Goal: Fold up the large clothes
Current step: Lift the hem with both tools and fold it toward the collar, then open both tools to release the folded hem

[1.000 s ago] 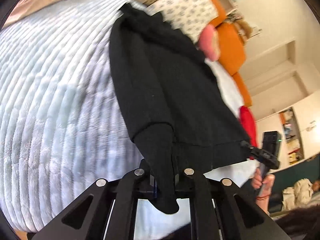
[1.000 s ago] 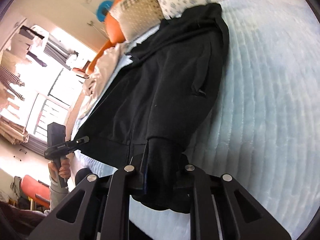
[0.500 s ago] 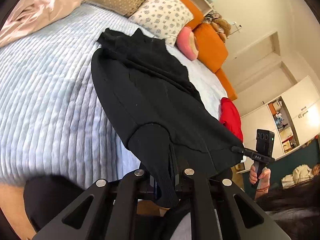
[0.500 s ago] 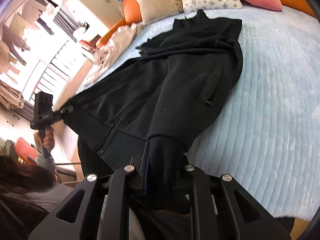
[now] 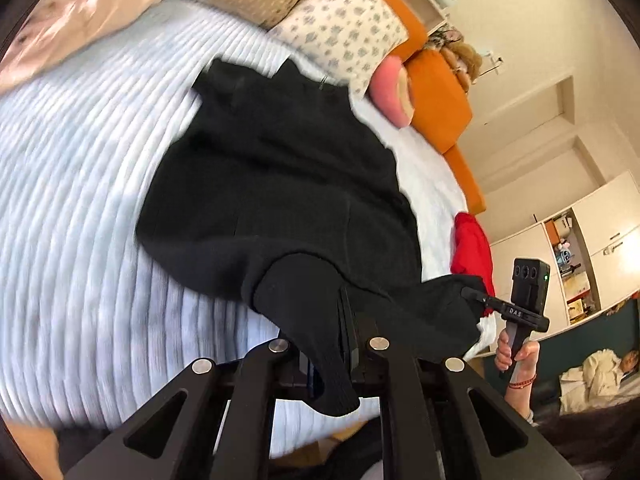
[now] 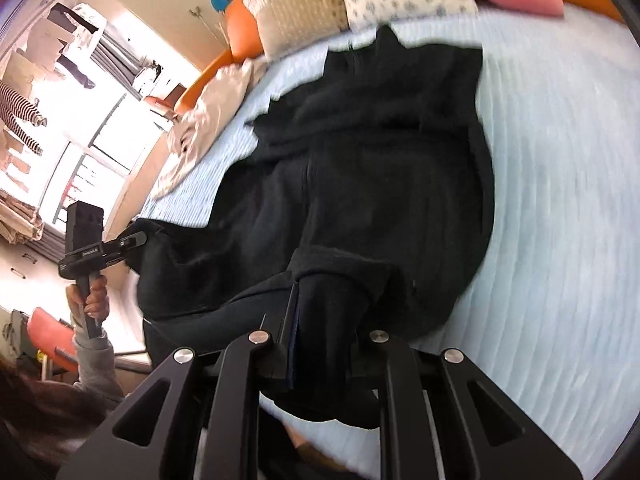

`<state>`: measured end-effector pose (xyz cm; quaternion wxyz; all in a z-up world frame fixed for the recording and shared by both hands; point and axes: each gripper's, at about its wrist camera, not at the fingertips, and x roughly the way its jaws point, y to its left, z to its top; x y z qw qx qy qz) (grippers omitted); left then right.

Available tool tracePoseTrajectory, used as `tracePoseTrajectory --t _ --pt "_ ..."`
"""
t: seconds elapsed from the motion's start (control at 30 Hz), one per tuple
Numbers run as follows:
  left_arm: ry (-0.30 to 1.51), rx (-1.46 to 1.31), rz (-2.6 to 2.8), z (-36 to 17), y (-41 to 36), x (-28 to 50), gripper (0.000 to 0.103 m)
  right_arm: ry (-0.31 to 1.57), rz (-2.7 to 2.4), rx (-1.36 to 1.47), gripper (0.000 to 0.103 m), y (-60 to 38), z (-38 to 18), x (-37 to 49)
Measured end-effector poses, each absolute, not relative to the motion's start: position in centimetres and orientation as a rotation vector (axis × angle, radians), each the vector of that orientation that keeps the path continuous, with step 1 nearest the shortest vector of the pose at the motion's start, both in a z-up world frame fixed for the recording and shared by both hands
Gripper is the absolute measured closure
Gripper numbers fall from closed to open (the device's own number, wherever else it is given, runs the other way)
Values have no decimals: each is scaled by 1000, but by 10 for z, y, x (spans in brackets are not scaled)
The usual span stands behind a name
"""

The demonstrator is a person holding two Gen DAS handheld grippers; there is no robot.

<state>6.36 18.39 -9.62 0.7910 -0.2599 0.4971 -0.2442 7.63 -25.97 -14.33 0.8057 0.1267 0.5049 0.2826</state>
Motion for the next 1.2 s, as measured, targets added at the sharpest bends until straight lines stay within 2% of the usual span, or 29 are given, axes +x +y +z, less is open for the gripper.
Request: tracePoseTrajectory --t 0.33,0.53,0.67,0.97,1.2 --pt "1023 -560 -449 -69 188 227 89 998 562 288 87 -254 -100 233" --pt "1029 -573 -373 -84 187 338 89 1008 461 264 87 -250 -104 337" --pt "1079 -607 -344 -113 188 393 89 1056 422 303 87 -258 -131 394" --pt "1100 -787 -380 -154 197 457 89 1082 400 411 87 -274 -166 459" --pt "1168 -789 -316 -187 191 496 89 1124 369 462 87 -277 -190 492"
